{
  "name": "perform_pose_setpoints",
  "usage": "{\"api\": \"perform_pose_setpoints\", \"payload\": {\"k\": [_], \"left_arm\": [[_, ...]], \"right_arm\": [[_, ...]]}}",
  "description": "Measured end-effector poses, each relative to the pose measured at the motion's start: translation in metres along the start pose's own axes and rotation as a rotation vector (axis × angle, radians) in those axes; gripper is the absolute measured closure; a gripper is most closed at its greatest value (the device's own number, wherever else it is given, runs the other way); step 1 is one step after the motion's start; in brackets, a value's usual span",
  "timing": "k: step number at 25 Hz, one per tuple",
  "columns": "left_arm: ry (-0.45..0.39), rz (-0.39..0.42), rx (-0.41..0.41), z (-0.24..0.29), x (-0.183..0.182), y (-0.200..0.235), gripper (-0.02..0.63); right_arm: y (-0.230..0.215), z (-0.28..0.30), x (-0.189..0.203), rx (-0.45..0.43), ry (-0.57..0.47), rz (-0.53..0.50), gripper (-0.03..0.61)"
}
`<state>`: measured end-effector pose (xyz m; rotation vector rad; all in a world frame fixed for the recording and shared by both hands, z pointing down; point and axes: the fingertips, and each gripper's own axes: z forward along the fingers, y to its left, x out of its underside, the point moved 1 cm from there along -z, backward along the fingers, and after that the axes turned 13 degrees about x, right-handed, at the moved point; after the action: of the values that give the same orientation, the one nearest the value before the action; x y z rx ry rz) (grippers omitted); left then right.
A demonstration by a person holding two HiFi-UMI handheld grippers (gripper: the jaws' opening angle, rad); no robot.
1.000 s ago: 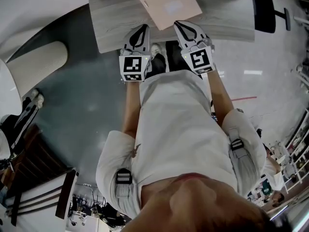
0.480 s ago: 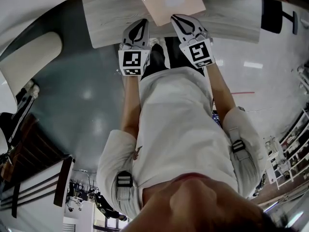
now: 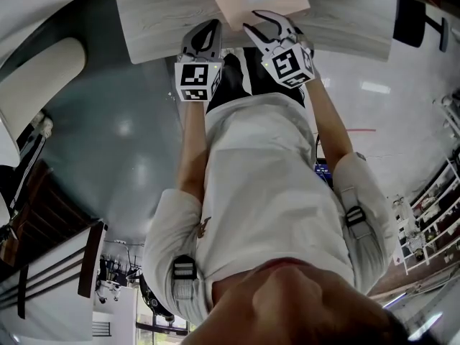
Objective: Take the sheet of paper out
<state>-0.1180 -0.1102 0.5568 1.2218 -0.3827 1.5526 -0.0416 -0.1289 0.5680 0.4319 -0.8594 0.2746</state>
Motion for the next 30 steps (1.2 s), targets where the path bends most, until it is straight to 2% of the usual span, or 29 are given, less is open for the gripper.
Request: {"api": "perform_pose_setpoints", "payload": {"k": [7, 11, 15, 22, 24, 25, 30], "left_arm": [[0.021, -0.016, 0.002, 0.008, 0.008, 0.005, 0.589], [0.028, -0.023, 0.002, 0.007, 0.011, 0.006, 0.589], [0.035, -0.027, 0.002, 0.008, 0.014, 0.006, 0.589], [0.049, -0.036, -0.002, 0.008, 0.018, 0.005, 0.589], [0.049, -0.036, -0.002, 0.008, 0.020, 0.004, 0.589], [0.049, -0.037, -0.003, 0.008, 0.020, 0.004, 0.589], [0.057, -0.042, -0.007, 0.008, 0.027, 0.004, 0.589]], "right_arm": [[0.021, 0.015, 0.019, -0.087, 0.032, -0.129, 0.351], [0.033, 0.022, 0.028, -0.115, 0.044, -0.249, 0.297], [0.041, 0.028, 0.037, -0.145, 0.055, -0.327, 0.277], [0.044, 0.039, 0.053, -0.126, 0.079, -0.457, 0.268], [0.043, 0.042, 0.056, -0.115, 0.074, -0.467, 0.272], [0.044, 0.043, 0.057, -0.117, 0.073, -0.458, 0.294], [0.047, 0.042, 0.059, -0.181, 0.081, -0.348, 0.346]]}}
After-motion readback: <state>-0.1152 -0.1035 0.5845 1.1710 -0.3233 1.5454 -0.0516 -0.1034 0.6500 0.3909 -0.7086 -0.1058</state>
